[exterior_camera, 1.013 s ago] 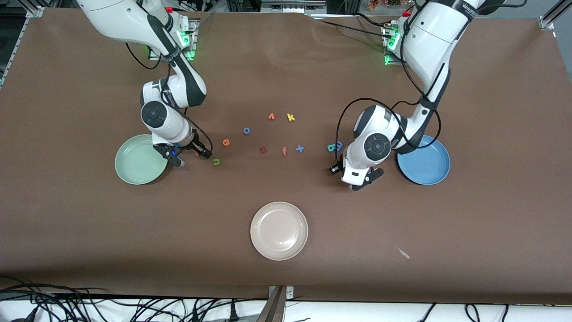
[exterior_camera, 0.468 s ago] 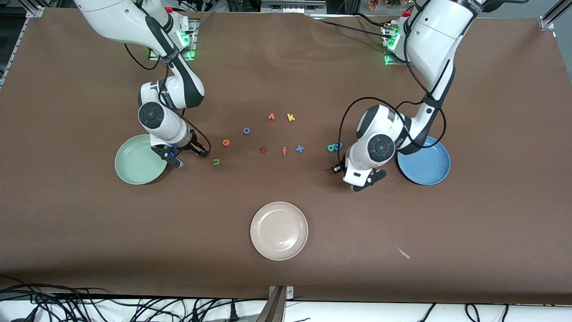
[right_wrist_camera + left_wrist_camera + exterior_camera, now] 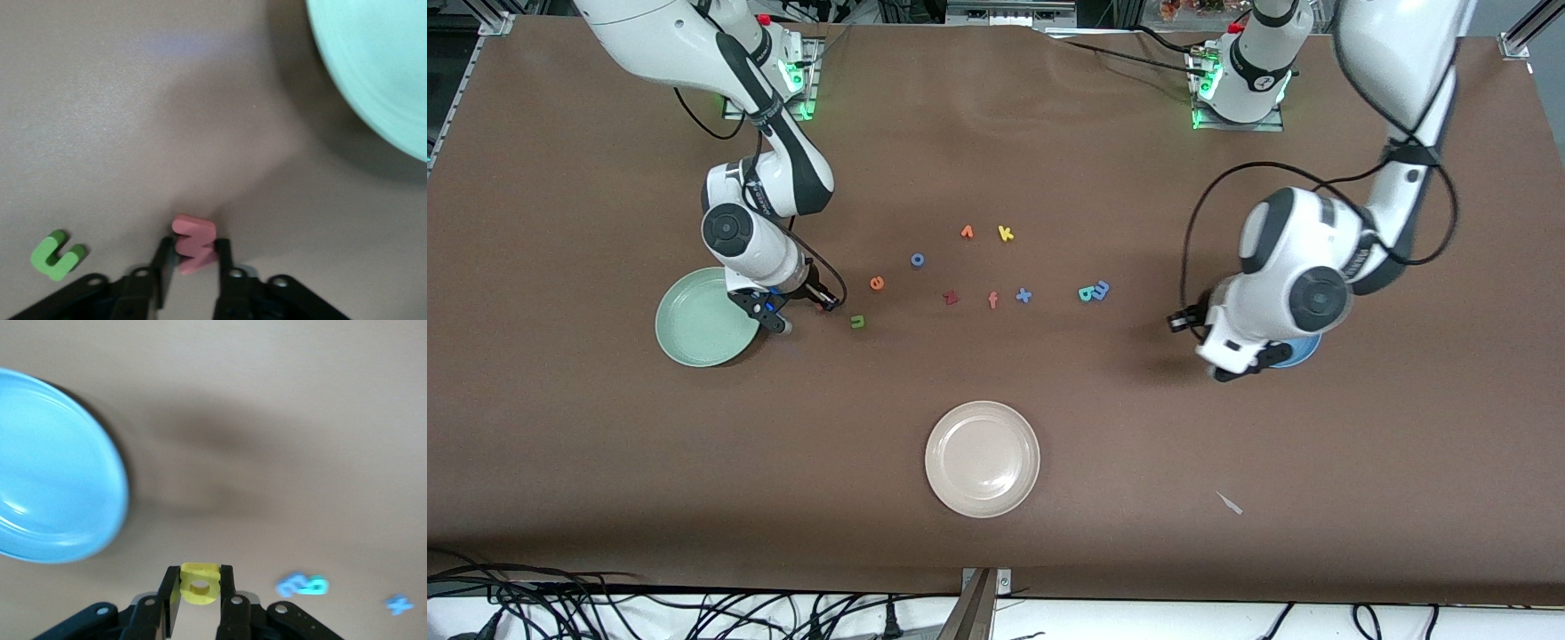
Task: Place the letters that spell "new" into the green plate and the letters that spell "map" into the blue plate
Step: 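Release the letters over the blue and green plates with both grippers, then reach the green U and the blue letters with the right and left grippers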
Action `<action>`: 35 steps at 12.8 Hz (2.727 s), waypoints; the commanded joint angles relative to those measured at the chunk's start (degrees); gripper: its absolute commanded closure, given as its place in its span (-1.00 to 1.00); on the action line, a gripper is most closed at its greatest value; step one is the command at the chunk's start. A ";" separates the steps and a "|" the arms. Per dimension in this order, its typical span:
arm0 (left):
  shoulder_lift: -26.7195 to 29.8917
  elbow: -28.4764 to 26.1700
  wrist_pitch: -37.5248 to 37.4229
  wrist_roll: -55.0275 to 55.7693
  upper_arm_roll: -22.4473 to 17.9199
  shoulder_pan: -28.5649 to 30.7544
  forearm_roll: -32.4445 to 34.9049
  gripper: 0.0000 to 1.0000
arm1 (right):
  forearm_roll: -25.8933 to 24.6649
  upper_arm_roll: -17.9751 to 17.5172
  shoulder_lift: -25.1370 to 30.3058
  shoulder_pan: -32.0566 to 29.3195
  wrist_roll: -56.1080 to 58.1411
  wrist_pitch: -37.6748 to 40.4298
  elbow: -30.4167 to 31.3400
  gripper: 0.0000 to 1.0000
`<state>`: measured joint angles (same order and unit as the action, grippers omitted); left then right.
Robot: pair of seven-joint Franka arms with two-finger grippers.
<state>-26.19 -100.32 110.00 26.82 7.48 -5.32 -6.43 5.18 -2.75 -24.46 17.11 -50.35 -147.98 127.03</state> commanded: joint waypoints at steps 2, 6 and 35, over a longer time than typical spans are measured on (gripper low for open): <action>-1.31 -4.09 -0.23 -12.64 0.61 7.94 6.50 0.65 | 0.79 -0.50 -1.73 -0.50 1.92 -0.91 -0.91 0.91; -4.91 -4.53 1.08 -21.62 0.61 14.01 7.40 0.65 | 0.71 0.11 -0.68 -0.59 2.71 16.61 -10.90 1.00; -6.50 -13.32 24.12 7.63 22.58 6.91 14.61 -0.33 | 0.79 2.40 -1.19 1.34 -1.30 15.89 -14.97 -1.00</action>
<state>-33.07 -112.92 133.69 34.28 30.07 2.13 6.14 5.55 1.02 -23.66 18.41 -47.40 -130.01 113.60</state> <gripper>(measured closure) 0.062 0.000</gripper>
